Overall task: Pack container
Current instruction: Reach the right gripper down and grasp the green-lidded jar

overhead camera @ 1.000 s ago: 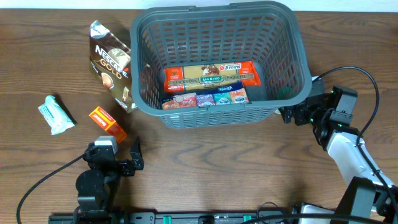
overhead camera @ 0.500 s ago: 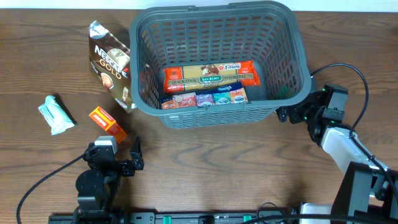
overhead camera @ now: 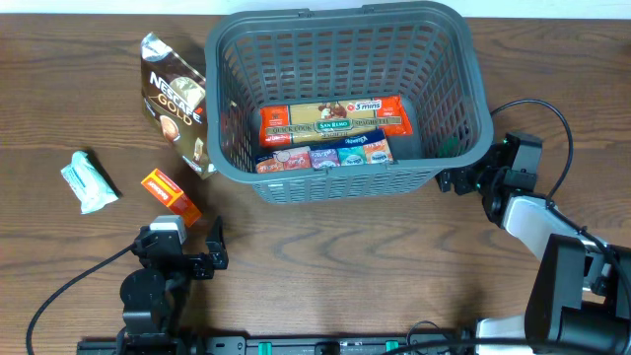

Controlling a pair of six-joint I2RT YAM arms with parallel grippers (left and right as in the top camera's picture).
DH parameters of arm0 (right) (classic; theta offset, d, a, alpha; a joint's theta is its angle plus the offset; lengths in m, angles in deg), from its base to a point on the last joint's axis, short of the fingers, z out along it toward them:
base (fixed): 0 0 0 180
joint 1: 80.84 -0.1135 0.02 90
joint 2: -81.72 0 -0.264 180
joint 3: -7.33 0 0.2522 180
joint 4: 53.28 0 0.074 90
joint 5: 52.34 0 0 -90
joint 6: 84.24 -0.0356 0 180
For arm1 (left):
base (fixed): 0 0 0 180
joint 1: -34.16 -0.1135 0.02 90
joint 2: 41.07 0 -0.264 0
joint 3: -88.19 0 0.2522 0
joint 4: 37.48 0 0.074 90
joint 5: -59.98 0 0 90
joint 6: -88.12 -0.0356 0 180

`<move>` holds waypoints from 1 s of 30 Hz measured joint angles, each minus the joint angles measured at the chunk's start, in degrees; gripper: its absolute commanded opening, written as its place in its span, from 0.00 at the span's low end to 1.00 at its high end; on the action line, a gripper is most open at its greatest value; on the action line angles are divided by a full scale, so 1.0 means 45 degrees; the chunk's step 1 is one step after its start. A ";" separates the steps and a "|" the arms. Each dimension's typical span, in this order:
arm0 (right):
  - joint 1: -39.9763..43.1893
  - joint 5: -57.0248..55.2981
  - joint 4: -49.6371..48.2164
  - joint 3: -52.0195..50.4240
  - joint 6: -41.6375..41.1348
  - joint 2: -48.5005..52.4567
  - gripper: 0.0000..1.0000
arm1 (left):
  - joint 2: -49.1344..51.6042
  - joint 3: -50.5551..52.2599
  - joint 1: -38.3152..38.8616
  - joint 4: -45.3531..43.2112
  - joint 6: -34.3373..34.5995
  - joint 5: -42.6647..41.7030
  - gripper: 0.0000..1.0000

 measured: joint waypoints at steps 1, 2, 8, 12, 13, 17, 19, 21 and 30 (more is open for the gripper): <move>-0.0015 0.0000 -0.0029 0.0000 0.0019 0.0015 0.82 | 0.0000 0.0000 0.0000 0.0005 0.0000 0.0000 0.98; -0.0034 0.0029 -0.0044 0.0000 0.0015 0.0029 0.79 | 0.0000 0.0000 0.0000 0.0000 0.0000 0.0000 0.99; -0.0078 0.0136 -0.0102 0.0000 0.0010 0.0049 0.70 | 0.0000 0.0000 0.0000 0.0000 0.0000 0.0000 0.98; -0.0078 0.0185 -0.0107 0.0000 0.0005 0.0053 0.66 | 0.0000 0.0000 0.0000 0.0000 0.0000 0.0000 0.98; -0.0078 0.0185 -0.0102 0.0000 -0.0005 0.0058 0.65 | 0.0000 0.0000 0.0000 0.0000 0.0000 0.0000 0.98; -0.0078 0.0204 -0.0112 0.0000 -0.0039 0.0058 0.59 | 0.0000 0.0000 0.0000 0.0000 0.0000 0.0000 0.98; -0.0078 0.0214 -0.0121 0.0000 -0.0034 0.0063 0.57 | 0.0000 0.0000 0.0000 0.0005 0.0000 0.0000 0.98; -0.0078 0.0214 -0.0136 0.0000 -0.0053 0.0068 0.53 | 0.0000 0.0000 0.0000 0.0000 0.0000 0.0000 0.99; -0.0078 0.0214 -0.0194 0.0000 -0.0248 0.0068 0.40 | 0.0000 0.0000 0.0000 0.0005 0.0000 0.0000 0.99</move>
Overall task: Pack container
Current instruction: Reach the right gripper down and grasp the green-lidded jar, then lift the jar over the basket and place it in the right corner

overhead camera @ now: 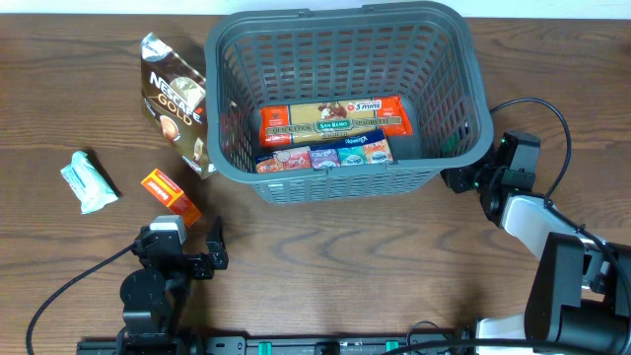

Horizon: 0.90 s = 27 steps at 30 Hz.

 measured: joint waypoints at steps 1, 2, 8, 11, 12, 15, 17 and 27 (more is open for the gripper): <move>0.0000 -0.0005 -0.0039 0.0000 -0.0078 0.0000 0.38 | 0.0000 0.0000 0.0000 0.0000 0.0000 0.0000 0.98; 0.0000 -0.0010 -0.0058 0.0000 -0.0121 0.0000 0.35 | 0.0000 0.0000 0.0000 0.0000 0.0000 0.0000 0.98; 0.0000 -0.0058 0.0039 -0.0024 -0.0573 -0.0306 0.28 | 0.0000 0.0000 0.0000 -0.0005 0.0000 0.0000 0.99; 0.0010 -0.0335 0.0267 -0.0097 -0.0981 -0.1316 0.26 | 0.0000 0.0000 0.0000 0.0000 0.0000 0.0000 0.98; 0.0029 -0.0515 0.0374 -0.0097 -0.1151 -0.1758 0.26 | 0.0000 0.0000 0.0000 0.0000 0.0000 0.0000 0.98; 0.0151 -0.1224 0.1005 -0.0087 -0.1705 -0.3186 0.27 | 0.0000 0.0000 0.0000 -0.0005 0.0000 0.0000 0.98; 0.0306 -0.1855 0.1603 -0.0010 -0.2025 -0.4007 0.27 | 0.0000 0.0000 0.0000 0.0000 0.0000 0.0000 0.99; 0.0690 -0.4444 0.5892 0.4512 -0.2467 -0.5518 0.26 | 0.0000 0.0000 0.0000 -0.0005 0.0000 0.0000 0.98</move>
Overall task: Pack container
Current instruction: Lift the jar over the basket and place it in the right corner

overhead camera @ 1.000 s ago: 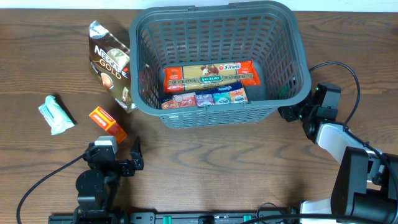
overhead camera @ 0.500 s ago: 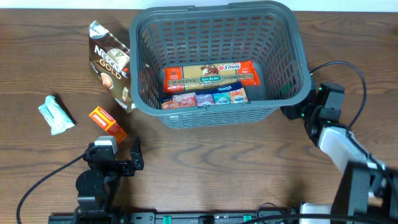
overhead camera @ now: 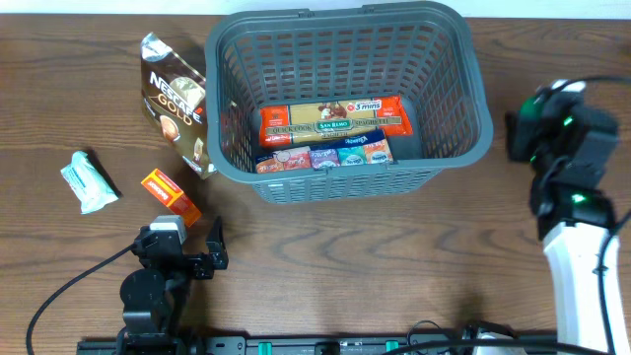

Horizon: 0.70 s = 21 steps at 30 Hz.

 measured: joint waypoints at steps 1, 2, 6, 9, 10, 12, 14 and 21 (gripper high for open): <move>0.0000 0.0029 0.0228 0.0651 0.0000 -0.0029 0.25 | 0.0000 0.0000 0.0000 0.0000 0.0005 0.0000 0.98; 0.0000 0.0136 0.0476 0.1243 -0.0005 -0.0039 0.25 | 0.0000 0.0000 0.0000 0.0005 0.0000 0.0000 0.98; -0.0058 0.1496 0.1190 0.3886 -0.0087 -0.0068 0.25 | 0.0000 0.0000 0.0000 0.0000 0.0000 0.0000 0.99; -0.0461 0.2987 0.1277 0.5440 -0.0189 -0.0131 0.25 | 0.0000 0.0000 0.0000 0.0005 0.0000 0.0000 0.98; -0.0699 0.3449 0.1268 0.5829 -0.0233 -0.0155 0.24 | 0.0000 0.0000 0.0000 0.0005 0.0005 0.0000 0.98; -0.1472 0.4410 0.1273 0.6606 -0.0379 -0.0248 0.23 | 0.0000 0.0000 0.0000 0.0005 0.0000 0.0000 0.98; -0.2254 0.5066 0.1263 0.6989 -0.0510 -0.0369 0.23 | 0.0000 0.0000 0.0000 0.0005 0.0005 0.0000 0.98; -0.5255 0.5377 0.2871 0.7237 -0.0845 -0.0049 0.23 | 0.0000 0.0000 0.0000 0.0000 0.0005 0.0000 0.98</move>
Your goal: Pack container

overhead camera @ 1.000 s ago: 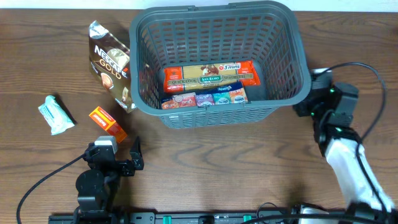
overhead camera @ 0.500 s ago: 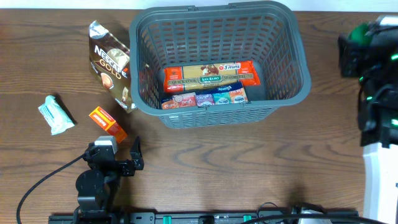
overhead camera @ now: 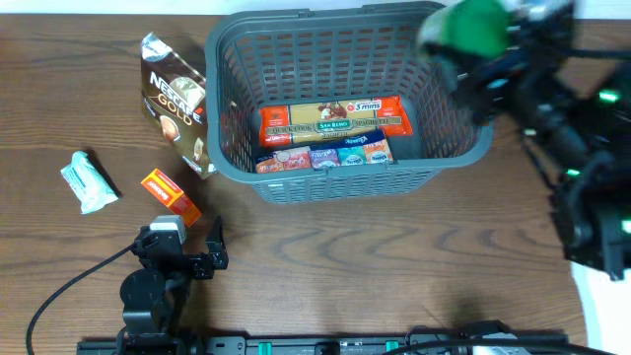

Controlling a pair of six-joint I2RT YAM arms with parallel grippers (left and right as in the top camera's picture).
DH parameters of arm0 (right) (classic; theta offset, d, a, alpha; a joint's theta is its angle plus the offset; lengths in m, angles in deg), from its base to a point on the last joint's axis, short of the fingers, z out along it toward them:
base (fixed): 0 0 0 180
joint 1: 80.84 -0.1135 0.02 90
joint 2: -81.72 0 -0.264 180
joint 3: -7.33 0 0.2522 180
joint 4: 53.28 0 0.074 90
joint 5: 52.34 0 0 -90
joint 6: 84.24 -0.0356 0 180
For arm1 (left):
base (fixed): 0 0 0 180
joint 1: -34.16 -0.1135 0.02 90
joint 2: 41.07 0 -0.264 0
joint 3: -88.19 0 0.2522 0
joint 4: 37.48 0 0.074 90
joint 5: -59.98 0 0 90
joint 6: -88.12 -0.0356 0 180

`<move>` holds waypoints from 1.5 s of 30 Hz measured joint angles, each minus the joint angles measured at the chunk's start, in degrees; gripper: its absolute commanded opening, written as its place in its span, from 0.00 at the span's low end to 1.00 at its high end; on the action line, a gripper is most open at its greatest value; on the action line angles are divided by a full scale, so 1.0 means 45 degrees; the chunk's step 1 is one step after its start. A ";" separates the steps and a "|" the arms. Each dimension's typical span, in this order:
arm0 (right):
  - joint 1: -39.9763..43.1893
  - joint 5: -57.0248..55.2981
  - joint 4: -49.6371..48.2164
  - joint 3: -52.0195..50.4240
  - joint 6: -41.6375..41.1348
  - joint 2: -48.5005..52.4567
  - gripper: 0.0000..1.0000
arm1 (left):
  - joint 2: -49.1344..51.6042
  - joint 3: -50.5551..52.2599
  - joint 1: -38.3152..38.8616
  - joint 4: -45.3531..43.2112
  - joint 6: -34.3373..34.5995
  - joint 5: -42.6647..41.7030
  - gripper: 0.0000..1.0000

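Note:
A grey plastic basket (overhead camera: 340, 182) stands at the back middle of the table. Inside lie an orange pasta pack (overhead camera: 335, 118) and a row of small boxes (overhead camera: 325, 156). My right gripper (overhead camera: 461, 47) is raised high over the basket's right rim, blurred and close to the camera, shut on a round green object (overhead camera: 475, 24). Left of the basket lie a Nescafe Gold bag (overhead camera: 175, 104), a small orange box (overhead camera: 170, 193) and a pale green packet (overhead camera: 89, 181). My left gripper (overhead camera: 215, 247) rests near the front left edge, holding nothing; its jaws cannot be read.
Cables trail from both arms at the front left and the right. The right arm's body (overhead camera: 592, 197) fills the right side of the view. The wooden table (overhead camera: 375, 266) runs in front of the basket.
My right arm has swung from beside the basket's right side to high above its right rim. The green object now shows plainly in the gripper. The left arm has not moved.
My right gripper was low on the table against the basket's right wall, at a small green thing, and stayed there at the following moment. Then it was lifted clear to the right. Now it holds the green object above the basket. Everything else stayed put.

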 measured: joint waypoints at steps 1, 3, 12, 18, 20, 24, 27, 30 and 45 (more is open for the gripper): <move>-0.0413 -0.0287 0.0403 0.0015 -0.0053 0.0257 0.23 | 0.0000 0.0000 0.0000 0.0000 -0.0005 0.0000 0.99; -0.1020 -0.0797 0.1185 0.0015 -0.0185 0.0801 0.23 | 0.0000 0.0000 0.0000 0.0000 -0.0005 0.0000 0.98; -0.2399 -0.4498 0.4469 -0.0092 -0.1224 0.2807 0.23 | 0.0000 0.0000 0.0000 0.0005 -0.0005 0.0000 0.98; -0.2220 -0.5712 0.5348 -0.0092 -0.1540 0.3138 0.23 | 0.0000 0.0000 0.0000 0.0000 -0.0005 0.0000 0.99; -0.2089 -0.5843 0.5474 -0.0092 -0.1579 0.3390 0.26 | 0.0000 0.0000 0.0000 0.0005 -0.0005 0.0000 0.98; -0.1933 -0.6018 0.5595 -0.0092 -0.1642 0.3881 0.71 | 0.0000 0.0000 0.0000 0.0005 -0.0005 0.0000 0.98; -0.1865 -0.6057 0.5561 -0.0092 -0.1802 0.4056 0.84 | 0.0000 0.0000 0.0000 0.0005 -0.0005 0.0000 0.98; -0.1836 -0.6081 0.5503 -0.0092 -0.2021 0.4065 0.99 | 0.0000 0.0000 0.0000 0.0005 -0.0005 0.0000 0.98; -0.1632 -0.6586 0.7485 0.3162 -0.2021 0.2220 0.99 | 0.0000 0.0000 0.0000 0.0000 -0.0005 0.0000 0.98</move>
